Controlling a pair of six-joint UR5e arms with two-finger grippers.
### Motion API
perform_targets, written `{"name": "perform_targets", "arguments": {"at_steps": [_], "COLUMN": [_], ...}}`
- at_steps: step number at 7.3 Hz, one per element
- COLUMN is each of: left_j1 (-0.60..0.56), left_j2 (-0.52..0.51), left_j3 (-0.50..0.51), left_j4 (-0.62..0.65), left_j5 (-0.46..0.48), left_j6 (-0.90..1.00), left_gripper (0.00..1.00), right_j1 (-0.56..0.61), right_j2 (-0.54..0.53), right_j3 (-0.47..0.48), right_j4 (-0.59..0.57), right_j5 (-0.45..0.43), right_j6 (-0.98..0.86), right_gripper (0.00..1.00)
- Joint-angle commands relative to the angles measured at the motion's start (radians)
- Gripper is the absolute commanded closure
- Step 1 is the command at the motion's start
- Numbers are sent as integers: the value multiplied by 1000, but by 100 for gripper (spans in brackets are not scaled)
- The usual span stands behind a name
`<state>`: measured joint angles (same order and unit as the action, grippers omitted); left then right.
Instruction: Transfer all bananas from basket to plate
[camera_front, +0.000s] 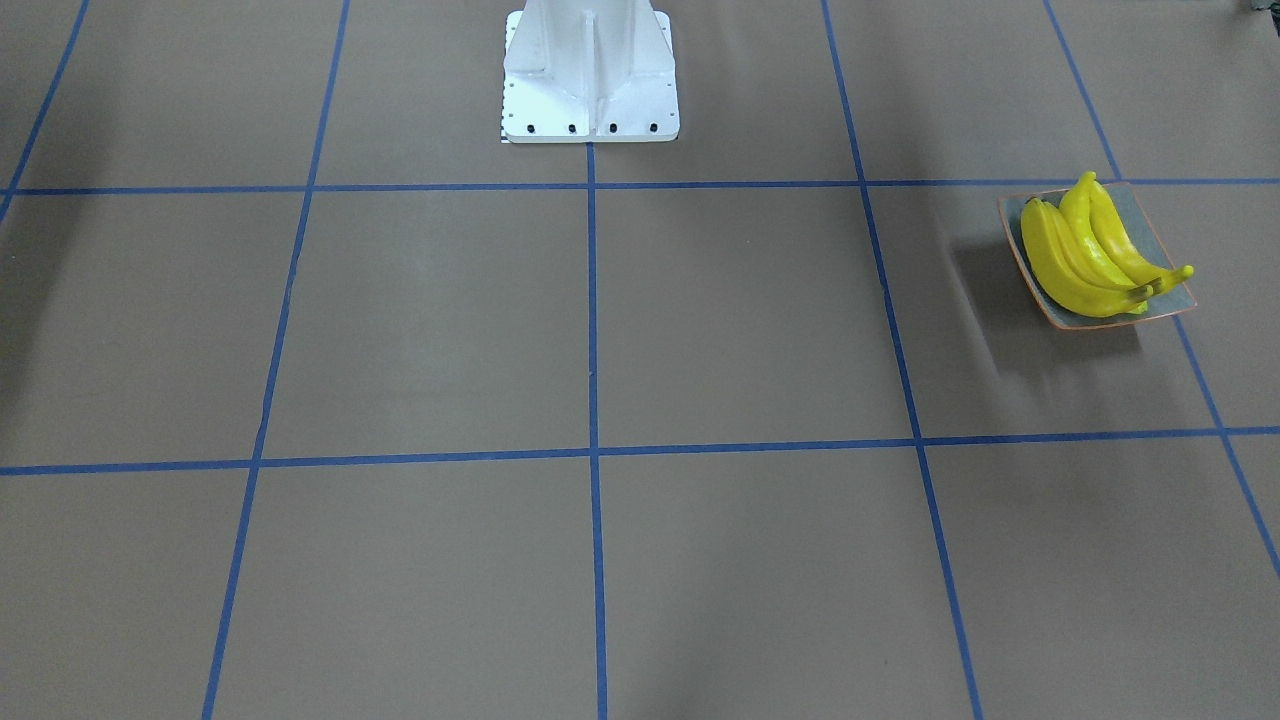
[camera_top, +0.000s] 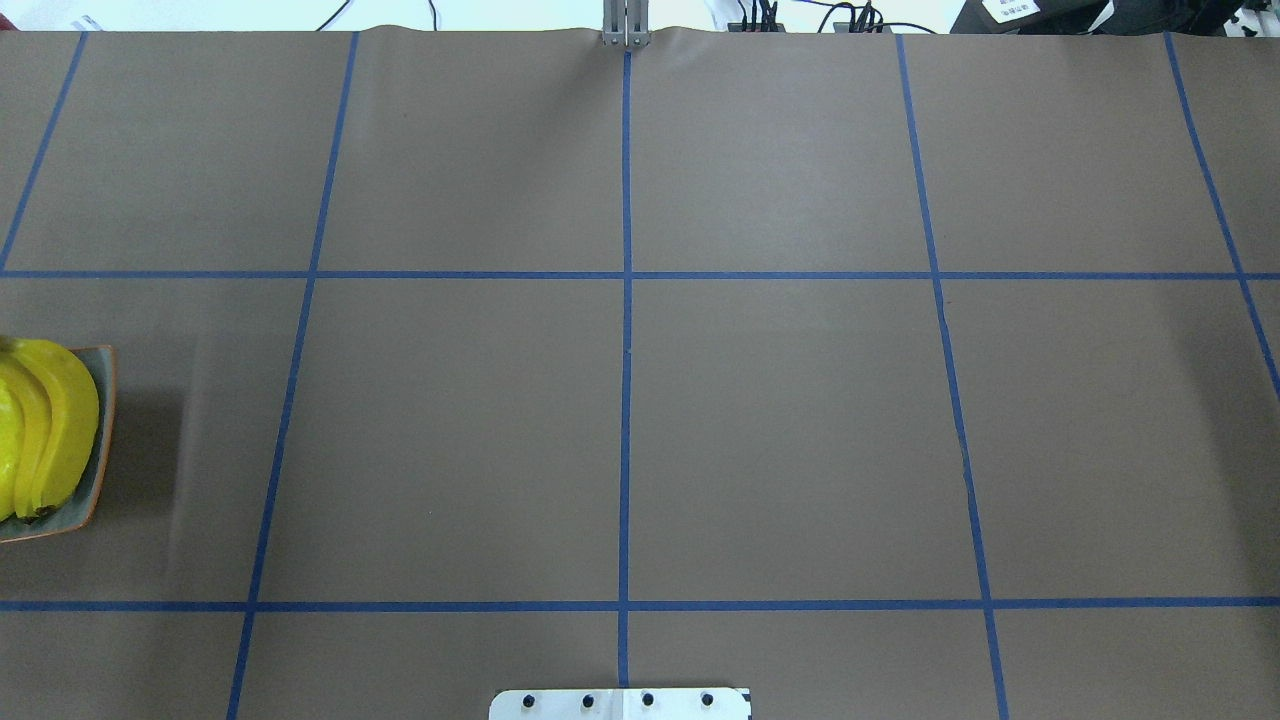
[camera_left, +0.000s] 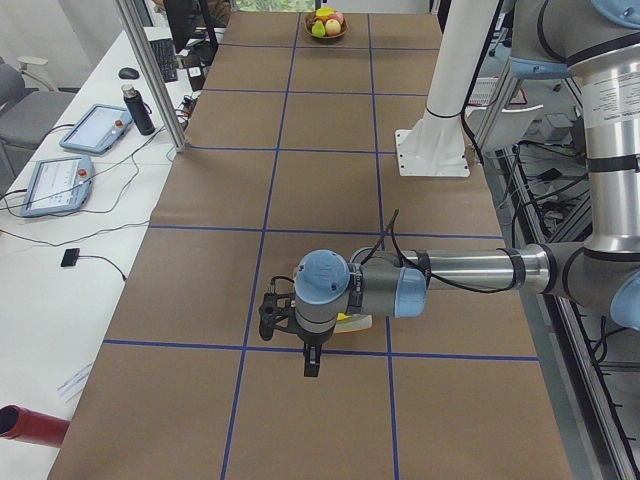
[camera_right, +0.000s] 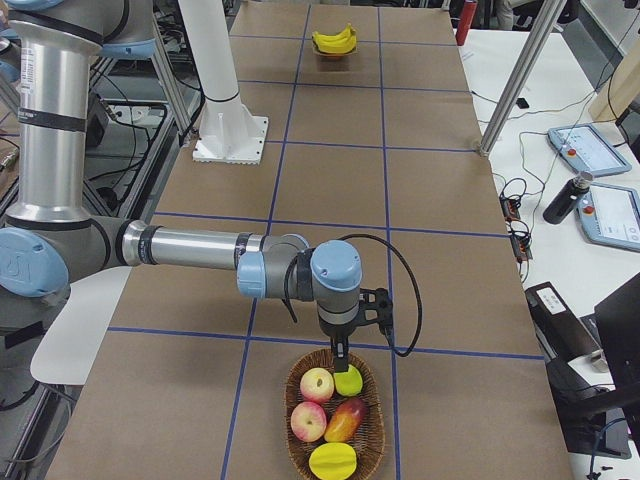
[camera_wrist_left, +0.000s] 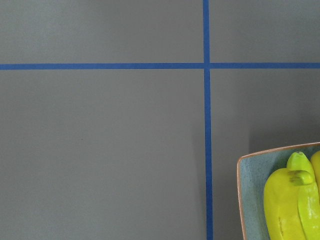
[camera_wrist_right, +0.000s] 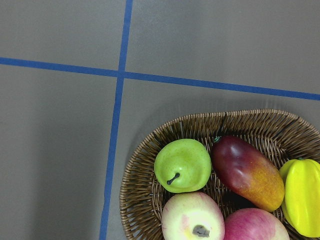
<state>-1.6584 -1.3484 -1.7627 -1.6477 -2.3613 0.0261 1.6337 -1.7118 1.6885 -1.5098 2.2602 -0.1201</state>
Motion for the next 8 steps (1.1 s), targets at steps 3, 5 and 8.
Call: {"name": "perform_targets", "arguments": {"at_steps": [3, 5, 8], "left_j1": [3, 19, 19], "left_j2": [45, 31, 31], "left_j3": [-6, -6, -49], "left_j4": [-3, -4, -1], "left_j5": [-1, -1, 1], "left_j6": [0, 2, 0], "left_gripper": [0, 0, 0], "right_j1": [0, 0, 0], "right_j2": [-9, -12, -17], "right_j3": [-1, -4, -6], "right_j4": [3, 3, 2], "right_j5": [-4, -31, -36], "right_j6": [-9, -1, 4], "right_gripper": [0, 0, 0]}}
